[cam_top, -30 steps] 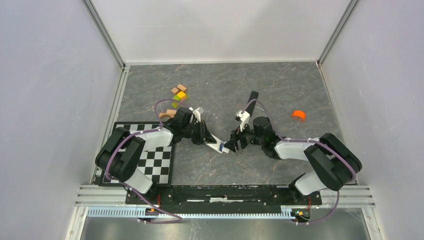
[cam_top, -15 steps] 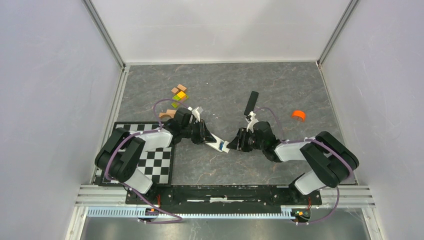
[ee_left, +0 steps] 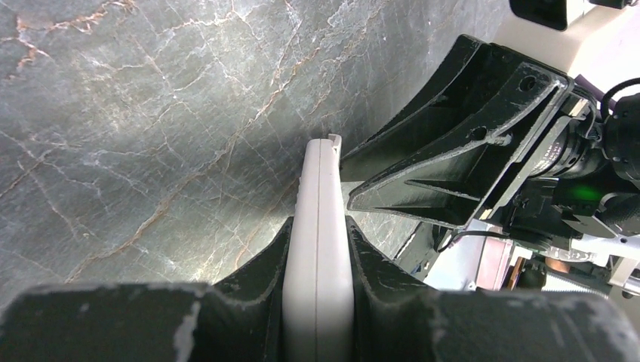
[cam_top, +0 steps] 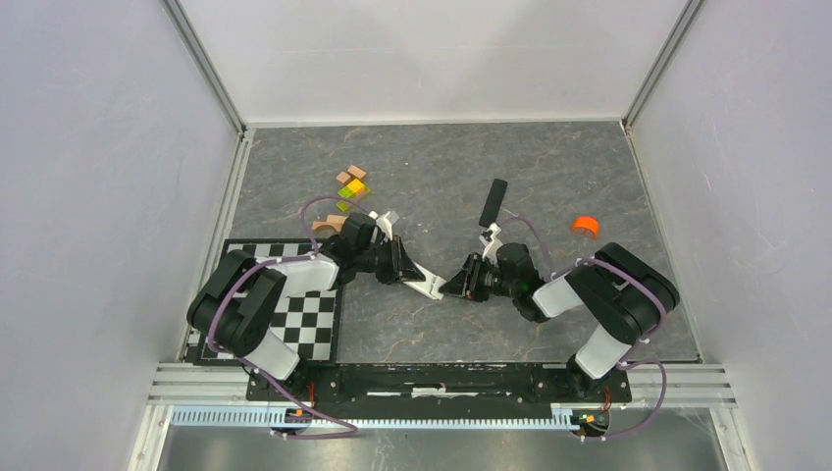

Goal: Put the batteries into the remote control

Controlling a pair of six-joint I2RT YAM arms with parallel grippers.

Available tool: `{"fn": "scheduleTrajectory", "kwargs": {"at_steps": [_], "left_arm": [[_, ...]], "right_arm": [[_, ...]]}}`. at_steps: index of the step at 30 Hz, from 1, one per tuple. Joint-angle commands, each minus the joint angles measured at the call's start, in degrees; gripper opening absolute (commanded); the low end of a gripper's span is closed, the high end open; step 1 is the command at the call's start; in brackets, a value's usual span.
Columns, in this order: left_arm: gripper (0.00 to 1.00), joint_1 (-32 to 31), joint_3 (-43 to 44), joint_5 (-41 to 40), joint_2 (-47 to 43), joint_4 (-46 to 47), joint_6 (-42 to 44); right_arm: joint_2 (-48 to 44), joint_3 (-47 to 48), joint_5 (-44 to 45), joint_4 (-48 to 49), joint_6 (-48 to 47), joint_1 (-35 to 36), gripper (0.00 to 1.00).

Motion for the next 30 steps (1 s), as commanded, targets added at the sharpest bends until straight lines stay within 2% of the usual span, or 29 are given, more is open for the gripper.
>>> {"fn": "scheduleTrajectory", "kwargs": {"at_steps": [1,10,16,24,30], "left_arm": [[0.02,-0.15,-0.64,2.7,0.85,4.09,-1.33],[0.02,-0.1,-1.75,4.88,1.1,10.71,-4.51],[0.02,-0.1,-1.64,6.78,0.52,11.99,-5.21],[0.02,-0.1,-3.08,9.81,-1.04,20.35,-11.65],[0.02,-0.11,-2.37,9.81,-4.11,19.73,-11.88]], "right_arm": [[2.63,-0.98,-0.89,0.38,0.55,0.13,0.36],[4.51,-0.68,-1.75,2.44,1.57,0.13,0.33],[4.22,-0.2,1.16,-0.22,0.12,0.09,0.32],[3.43,0.11,3.4,-2.04,-1.12,0.09,0.35],[1.07,-0.75,4.18,-1.8,-1.08,0.03,0.39]]}}
